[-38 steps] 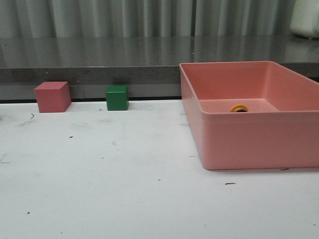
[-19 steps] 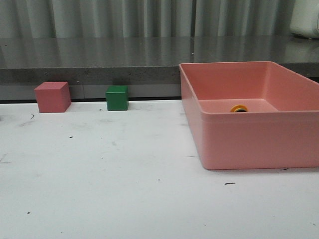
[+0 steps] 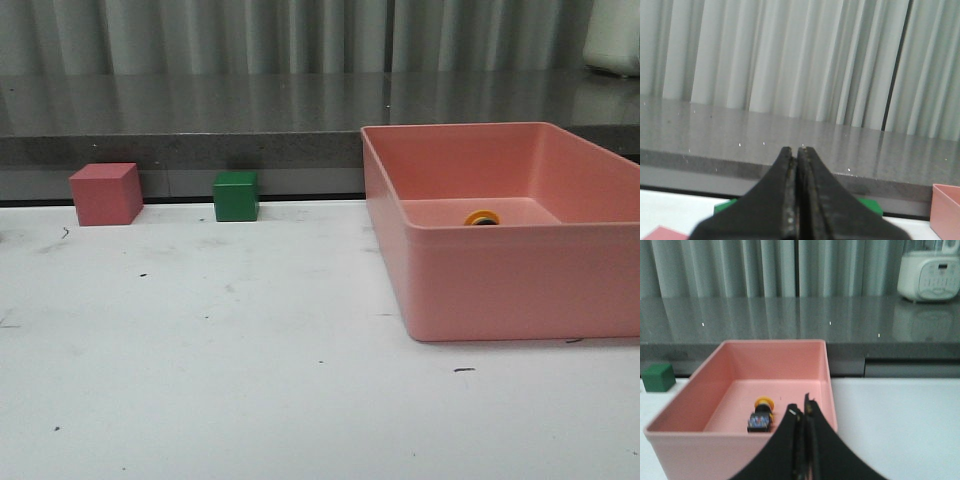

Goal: Place and stand button with both arms

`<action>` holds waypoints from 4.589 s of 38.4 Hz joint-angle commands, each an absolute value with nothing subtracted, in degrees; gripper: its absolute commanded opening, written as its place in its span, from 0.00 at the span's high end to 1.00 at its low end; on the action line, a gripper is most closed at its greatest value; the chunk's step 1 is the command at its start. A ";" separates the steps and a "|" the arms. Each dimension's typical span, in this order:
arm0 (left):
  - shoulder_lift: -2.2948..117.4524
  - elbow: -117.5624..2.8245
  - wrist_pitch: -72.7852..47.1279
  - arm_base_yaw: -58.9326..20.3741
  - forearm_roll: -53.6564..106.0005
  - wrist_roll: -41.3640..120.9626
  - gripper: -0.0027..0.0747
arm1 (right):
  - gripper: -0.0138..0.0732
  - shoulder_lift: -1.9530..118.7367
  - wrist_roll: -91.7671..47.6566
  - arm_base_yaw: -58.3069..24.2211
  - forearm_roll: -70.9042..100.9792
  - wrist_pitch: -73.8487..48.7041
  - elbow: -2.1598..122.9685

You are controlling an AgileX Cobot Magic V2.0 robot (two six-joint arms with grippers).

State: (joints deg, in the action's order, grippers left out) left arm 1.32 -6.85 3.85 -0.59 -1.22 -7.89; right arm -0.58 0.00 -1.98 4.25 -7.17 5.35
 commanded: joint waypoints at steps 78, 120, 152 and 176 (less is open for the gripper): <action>26.75 -26.45 -3.55 -0.54 -5.02 -8.15 0.19 | 0.53 112.65 5.85 -9.27 9.76 -34.09 82.99; 26.75 -26.45 -3.27 -0.54 -5.02 -8.15 0.19 | 0.53 99.40 5.72 -37.45 22.82 -33.09 85.25; 26.75 -26.34 -3.50 -0.54 -5.02 -8.15 0.19 | 0.53 119.64 5.83 -38.17 40.38 -24.01 88.96; 26.75 -26.04 -4.03 -0.54 -5.02 -8.15 0.19 | 0.28 118.28 5.83 -38.17 41.59 -26.41 89.02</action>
State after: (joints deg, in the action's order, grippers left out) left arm 26.09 -24.30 -8.13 -0.59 -4.97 -7.89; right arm 123.11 6.13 -38.33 39.80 -27.01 87.21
